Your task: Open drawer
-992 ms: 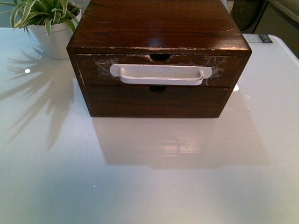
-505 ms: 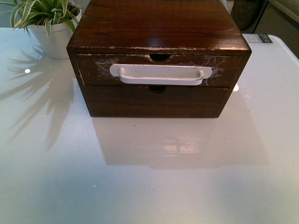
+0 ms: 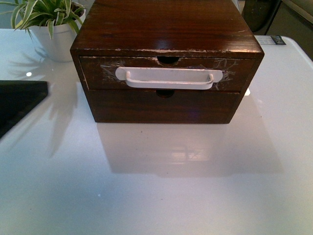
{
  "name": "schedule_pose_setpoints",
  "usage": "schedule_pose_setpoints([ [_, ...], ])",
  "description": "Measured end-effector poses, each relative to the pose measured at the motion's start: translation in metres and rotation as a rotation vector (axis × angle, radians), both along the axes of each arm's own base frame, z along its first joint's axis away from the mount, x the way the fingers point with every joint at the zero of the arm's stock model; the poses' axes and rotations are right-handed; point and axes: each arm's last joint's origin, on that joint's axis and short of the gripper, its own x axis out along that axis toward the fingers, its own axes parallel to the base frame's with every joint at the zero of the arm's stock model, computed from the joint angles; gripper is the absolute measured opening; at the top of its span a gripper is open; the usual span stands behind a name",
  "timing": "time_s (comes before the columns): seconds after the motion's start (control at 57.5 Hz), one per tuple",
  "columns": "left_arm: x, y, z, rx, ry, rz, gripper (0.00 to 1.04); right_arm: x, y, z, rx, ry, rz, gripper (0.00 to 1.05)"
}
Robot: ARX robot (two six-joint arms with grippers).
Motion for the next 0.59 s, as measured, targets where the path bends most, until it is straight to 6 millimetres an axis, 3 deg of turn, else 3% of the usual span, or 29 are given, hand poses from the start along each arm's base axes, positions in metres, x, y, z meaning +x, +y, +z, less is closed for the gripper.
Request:
schedule_pose_setpoints([
  [0.157,0.034,-0.026,-0.018,0.078,-0.091,-0.224,0.96,0.024,0.007,-0.018,-0.143,0.044,0.236,0.96],
  [0.592,0.085,-0.048,-0.053,0.274,-0.268,-0.534,0.96,0.072,0.032,-0.044,-0.413,0.039,0.605,0.96],
])
